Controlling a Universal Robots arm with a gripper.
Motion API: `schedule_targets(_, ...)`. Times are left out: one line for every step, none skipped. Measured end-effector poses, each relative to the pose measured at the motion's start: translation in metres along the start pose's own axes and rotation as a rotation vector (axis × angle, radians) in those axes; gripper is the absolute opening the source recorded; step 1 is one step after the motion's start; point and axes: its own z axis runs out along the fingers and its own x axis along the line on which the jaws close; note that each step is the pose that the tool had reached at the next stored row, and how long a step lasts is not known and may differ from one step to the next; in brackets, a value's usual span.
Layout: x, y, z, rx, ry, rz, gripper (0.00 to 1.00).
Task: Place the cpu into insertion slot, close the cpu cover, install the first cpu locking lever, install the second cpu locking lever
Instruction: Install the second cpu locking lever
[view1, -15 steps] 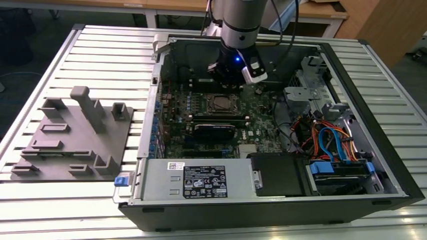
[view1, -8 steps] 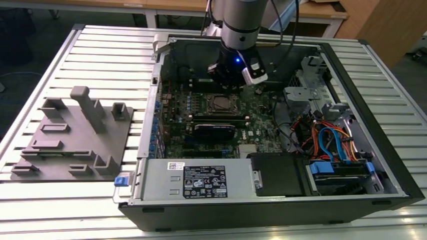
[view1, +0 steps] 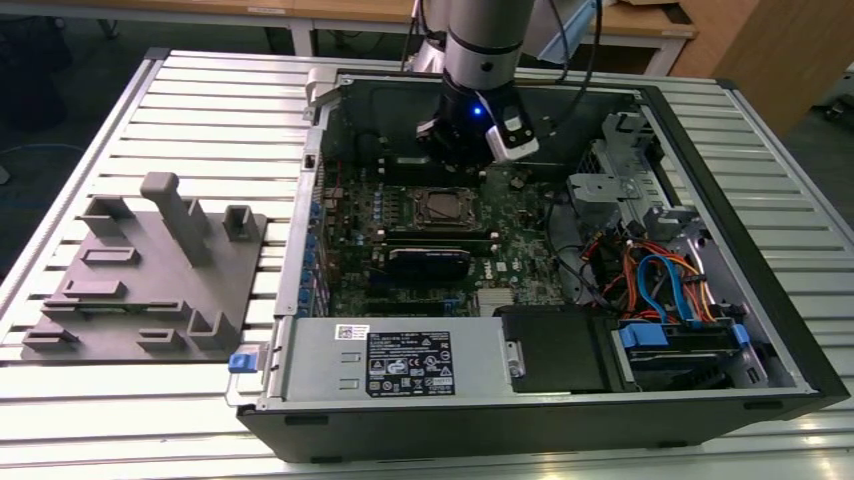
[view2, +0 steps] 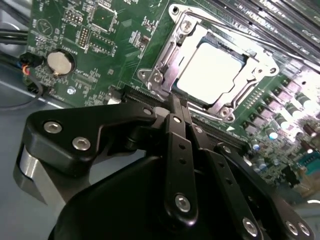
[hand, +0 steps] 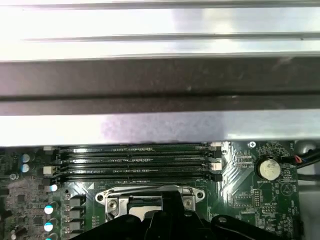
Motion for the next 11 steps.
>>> schedule_targets(0.0000, 0.0002, -0.0026, -0.0001, 0.0000, 0.000, 0.11)
schedule_targets(-0.0001, 0.0004, -0.0049, -0.0001, 0.0000, 0.000, 0.11)
schedule_targets(-0.0001, 0.0006, -0.0070, 0.0001, 0.0000, 0.000, 0.11)
schedule_targets(-0.0001, 0.0008, -0.0089, 0.0002, 0.0001, 0.000, 0.11)
schedule_targets(-0.0001, 0.0009, -0.0105, 0.0003, 0.0001, 0.000, 0.11)
schedule_targets(-0.0002, 0.0011, -0.0122, 0.0006, 0.0000, 0.000, 0.11)
schedule_targets(-0.0002, 0.0012, -0.0139, 0.0010, 0.0001, 0.000, 0.11)
schedule_targets(-0.0002, 0.0014, -0.0155, 0.0013, 0.0000, 0.000, 0.11)
schedule_targets(-0.0002, 0.0015, -0.0166, 0.0016, 0.0000, 0.000, 0.11)
schedule_targets(-0.0002, 0.0015, -0.0174, 0.0019, 0.0000, 0.000, 0.11)
schedule_targets(-0.0002, 0.0016, -0.0176, 0.0019, -0.0001, 0.000, 0.11)
